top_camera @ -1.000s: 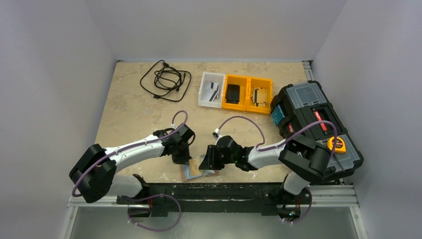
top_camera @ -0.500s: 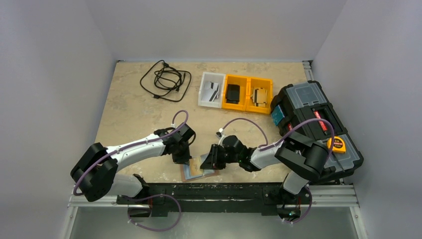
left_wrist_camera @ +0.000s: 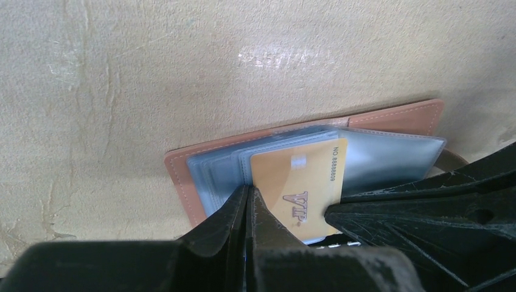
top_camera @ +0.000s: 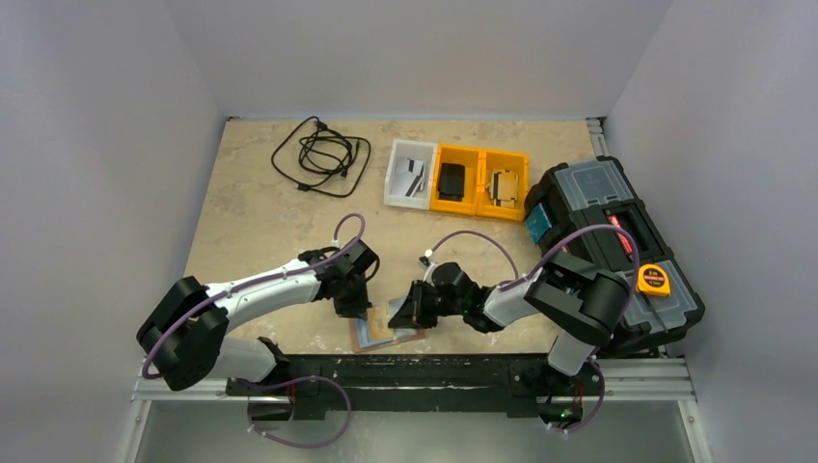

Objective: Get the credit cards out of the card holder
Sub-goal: Remove the credit card from the card holder.

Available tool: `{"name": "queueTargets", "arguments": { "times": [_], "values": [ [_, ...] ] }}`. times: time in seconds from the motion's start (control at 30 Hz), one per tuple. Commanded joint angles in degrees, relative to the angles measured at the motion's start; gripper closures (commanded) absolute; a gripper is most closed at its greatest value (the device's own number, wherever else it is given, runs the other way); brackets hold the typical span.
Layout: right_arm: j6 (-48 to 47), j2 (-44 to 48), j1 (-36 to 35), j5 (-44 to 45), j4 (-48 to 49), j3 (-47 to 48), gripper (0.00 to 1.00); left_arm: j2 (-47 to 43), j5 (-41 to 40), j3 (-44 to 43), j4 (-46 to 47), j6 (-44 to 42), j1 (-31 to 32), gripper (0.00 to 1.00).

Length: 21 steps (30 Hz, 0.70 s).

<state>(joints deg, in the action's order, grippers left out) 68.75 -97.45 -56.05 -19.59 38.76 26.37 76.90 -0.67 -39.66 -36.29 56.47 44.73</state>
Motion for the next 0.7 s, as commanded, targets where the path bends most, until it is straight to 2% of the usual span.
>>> {"name": "queueTargets", "arguments": {
  "times": [0.0,0.67],
  "values": [
    [0.39,1.51,1.00,-0.35,1.97,-0.78,1.00,2.04,-2.43,0.99,-0.49,0.32,-0.08,1.00],
    [-0.44,5.64,1.03,6.28,-5.43,-3.68,1.00,1.61,-3.12,1.08,-1.71,-0.13,-0.74,1.00]
  ]
}}
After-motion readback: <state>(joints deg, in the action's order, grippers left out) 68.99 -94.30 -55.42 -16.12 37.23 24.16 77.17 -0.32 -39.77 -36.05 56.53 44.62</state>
